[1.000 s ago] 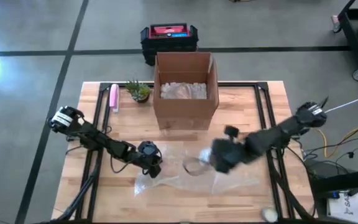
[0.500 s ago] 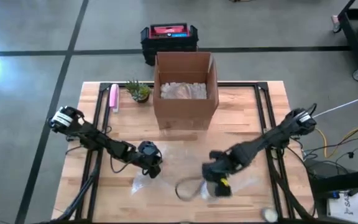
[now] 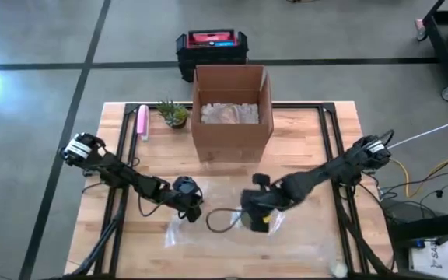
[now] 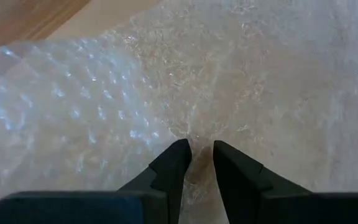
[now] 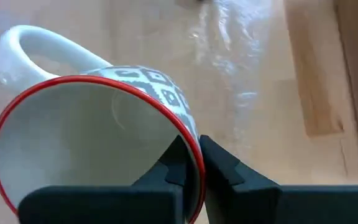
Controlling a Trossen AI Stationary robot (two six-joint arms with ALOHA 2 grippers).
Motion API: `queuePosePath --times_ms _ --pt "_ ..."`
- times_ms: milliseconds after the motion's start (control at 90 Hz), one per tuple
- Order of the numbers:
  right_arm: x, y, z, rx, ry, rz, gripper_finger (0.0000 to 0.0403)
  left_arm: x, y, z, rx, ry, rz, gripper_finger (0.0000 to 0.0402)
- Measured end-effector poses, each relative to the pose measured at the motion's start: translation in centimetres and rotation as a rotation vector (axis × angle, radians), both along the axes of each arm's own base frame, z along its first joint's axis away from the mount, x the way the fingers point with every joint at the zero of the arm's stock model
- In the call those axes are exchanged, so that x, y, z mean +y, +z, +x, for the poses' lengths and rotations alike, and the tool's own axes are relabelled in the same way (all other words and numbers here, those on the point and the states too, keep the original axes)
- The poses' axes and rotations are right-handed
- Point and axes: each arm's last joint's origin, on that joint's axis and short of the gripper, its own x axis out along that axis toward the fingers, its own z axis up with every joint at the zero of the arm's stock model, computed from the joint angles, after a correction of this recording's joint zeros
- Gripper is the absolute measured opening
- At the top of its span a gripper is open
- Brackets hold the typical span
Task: Wrap mug
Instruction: Wrap the gray mug with the bubble wrap
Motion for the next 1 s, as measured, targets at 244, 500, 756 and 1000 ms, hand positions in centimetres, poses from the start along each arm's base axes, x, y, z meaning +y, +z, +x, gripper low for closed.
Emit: queuePosePath --times_ms 244,500,756,1000 --pt "-0.1 -2.6 0.9 0.115 0.005 0.090 0.0008 0.0 0.0 0.0 0.000 -0.006 0.006 0.0075" --pt "-0.5 -4.4 1.9 0.148 -0.030 0.088 0.0014 0.0 0.0 0.0 0.000 -0.001 -0.006 0.0075" --pt "-0.5 -1.4 1.8 0.092 -0.016 0.109 0.0109 0.0 0.0 0.0 0.000 -0.003 -0.006 0.0075" --pt "0.1 3.4 -1.1 0.180 0.019 0.178 0.0190 0.0 0.0 0.0 0.000 -0.004 -0.006 0.0075"
